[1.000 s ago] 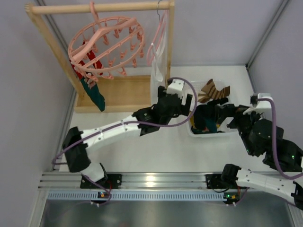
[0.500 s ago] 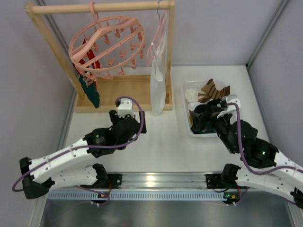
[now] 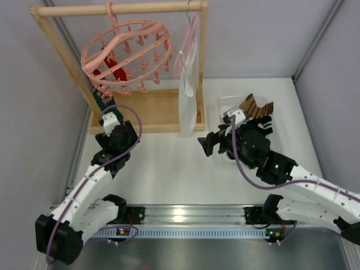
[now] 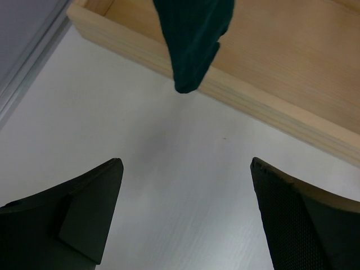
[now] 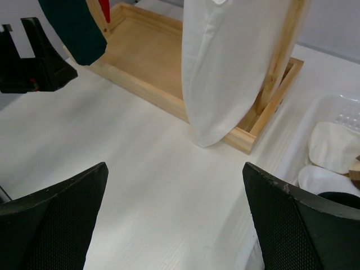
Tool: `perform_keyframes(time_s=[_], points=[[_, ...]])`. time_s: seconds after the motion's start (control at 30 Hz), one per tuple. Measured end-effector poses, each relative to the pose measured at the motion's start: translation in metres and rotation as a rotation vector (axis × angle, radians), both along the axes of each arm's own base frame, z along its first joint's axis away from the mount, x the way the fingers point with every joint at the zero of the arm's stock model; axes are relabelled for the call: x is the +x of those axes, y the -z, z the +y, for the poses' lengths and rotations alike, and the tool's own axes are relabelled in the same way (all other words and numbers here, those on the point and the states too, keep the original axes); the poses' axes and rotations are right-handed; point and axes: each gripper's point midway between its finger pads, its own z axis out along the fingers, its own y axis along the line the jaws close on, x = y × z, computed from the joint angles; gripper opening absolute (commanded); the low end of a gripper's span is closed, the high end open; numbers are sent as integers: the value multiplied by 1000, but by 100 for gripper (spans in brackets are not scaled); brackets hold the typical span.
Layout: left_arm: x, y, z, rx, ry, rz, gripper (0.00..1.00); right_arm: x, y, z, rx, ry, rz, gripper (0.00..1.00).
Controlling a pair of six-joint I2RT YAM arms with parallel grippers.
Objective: Remove the socks clipped to the hanger
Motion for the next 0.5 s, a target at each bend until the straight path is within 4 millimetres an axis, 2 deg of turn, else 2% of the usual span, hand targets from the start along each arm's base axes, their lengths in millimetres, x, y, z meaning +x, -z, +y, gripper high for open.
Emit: perform_keyframes(time_s=[0.1, 0.17, 0.3, 0.37, 0.5], points=[[9, 29, 25, 60, -70, 39, 99, 8, 10, 1, 24, -33, 19, 99], [18, 40, 38, 59, -108, 53, 98, 19, 16, -6, 47, -25, 35, 99], [42, 35, 65, 69, -180, -38, 98, 35, 30, -24, 85, 1, 73, 99], [56, 31, 65, 94, -155, -81, 98, 37, 32, -27, 97, -4, 83, 99], [82, 32, 60, 155, -15, -108, 98, 30, 23, -22, 128, -58, 72, 99]])
